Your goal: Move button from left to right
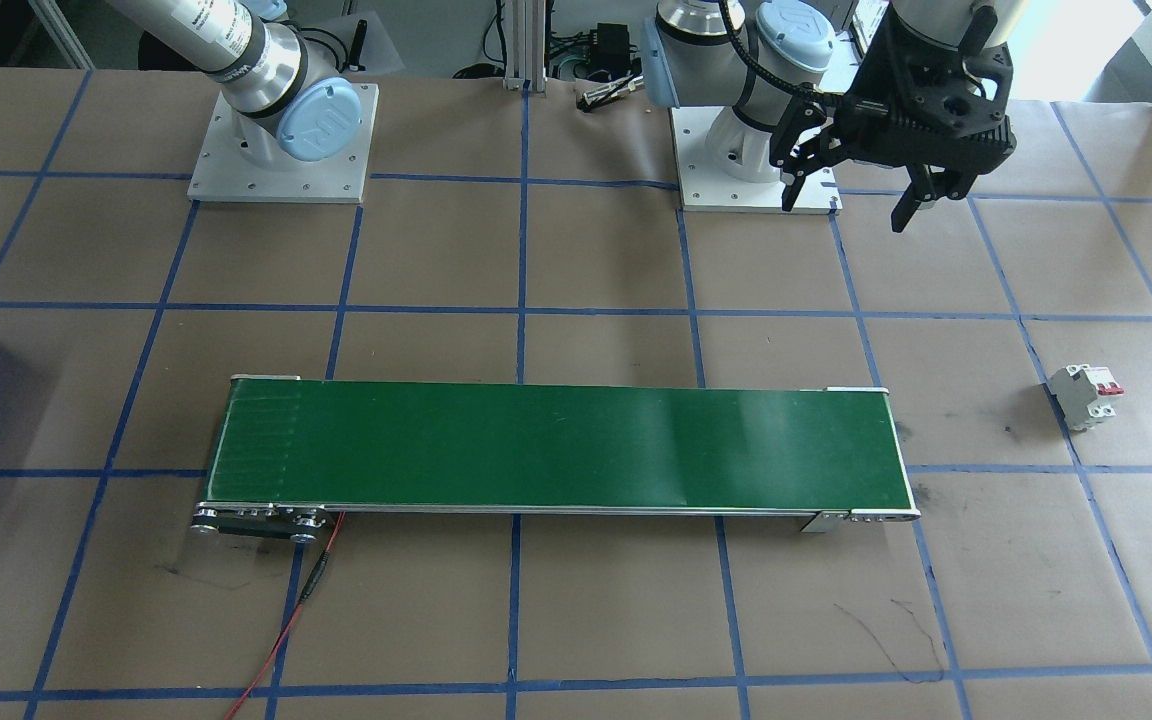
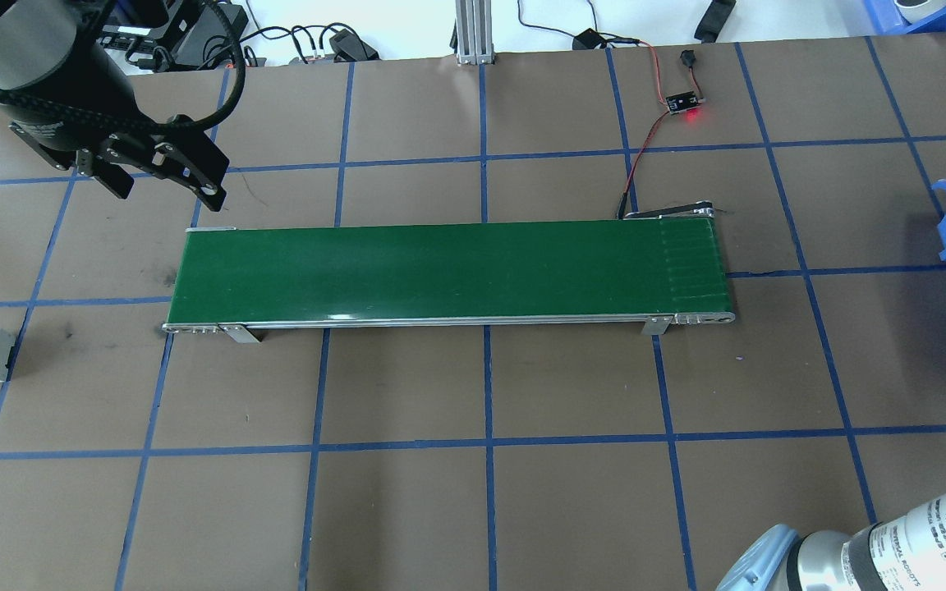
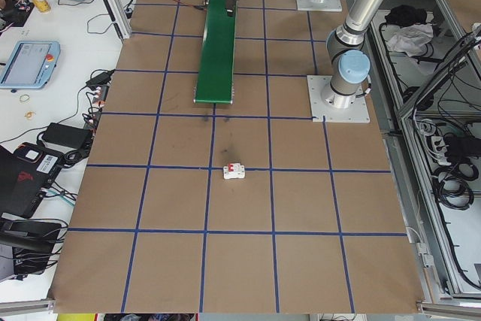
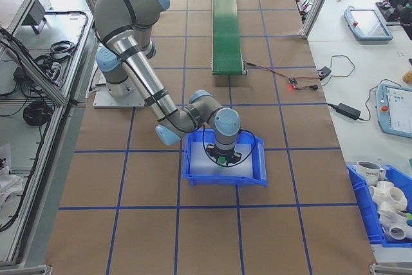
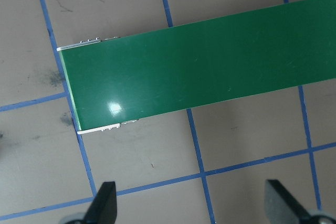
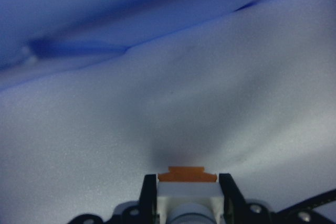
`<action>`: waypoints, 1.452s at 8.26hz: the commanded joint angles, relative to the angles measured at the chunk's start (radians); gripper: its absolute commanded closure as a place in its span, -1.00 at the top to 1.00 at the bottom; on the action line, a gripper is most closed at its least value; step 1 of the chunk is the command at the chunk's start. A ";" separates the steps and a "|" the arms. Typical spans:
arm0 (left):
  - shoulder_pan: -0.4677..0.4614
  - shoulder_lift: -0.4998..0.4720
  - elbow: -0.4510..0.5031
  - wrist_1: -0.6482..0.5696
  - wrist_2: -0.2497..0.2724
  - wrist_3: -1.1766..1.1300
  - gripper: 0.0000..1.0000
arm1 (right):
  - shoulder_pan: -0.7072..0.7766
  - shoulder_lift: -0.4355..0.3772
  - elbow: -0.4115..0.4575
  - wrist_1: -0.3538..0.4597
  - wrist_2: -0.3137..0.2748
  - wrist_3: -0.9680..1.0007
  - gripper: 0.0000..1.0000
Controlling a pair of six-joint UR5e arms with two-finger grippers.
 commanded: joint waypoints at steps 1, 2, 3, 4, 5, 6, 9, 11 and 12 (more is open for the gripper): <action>0.000 0.001 -0.001 0.000 0.000 0.000 1.00 | -0.001 -0.023 0.001 0.001 0.008 -0.022 1.00; 0.000 0.000 -0.001 0.000 -0.002 0.000 1.00 | -0.001 -0.070 0.001 0.010 0.007 -0.009 1.00; 0.000 0.001 -0.002 0.000 -0.002 0.000 1.00 | -0.003 -0.136 0.003 0.046 0.007 0.034 1.00; 0.000 0.001 -0.002 0.000 0.000 0.000 1.00 | 0.000 -0.207 0.003 0.144 0.010 0.107 1.00; 0.000 0.001 -0.002 0.000 -0.002 0.000 1.00 | 0.017 -0.304 0.003 0.276 0.011 0.269 1.00; 0.000 0.001 -0.002 0.000 -0.002 0.000 1.00 | 0.053 -0.390 0.004 0.386 0.002 0.464 1.00; 0.000 0.001 -0.002 0.000 -0.002 0.000 1.00 | 0.376 -0.581 -0.012 0.618 -0.019 1.031 1.00; 0.000 0.001 -0.002 0.000 -0.002 0.000 1.00 | 0.593 -0.612 -0.069 0.739 -0.032 1.386 1.00; 0.000 0.000 -0.002 0.000 -0.002 0.000 1.00 | 0.697 -0.611 -0.098 0.769 -0.035 1.579 1.00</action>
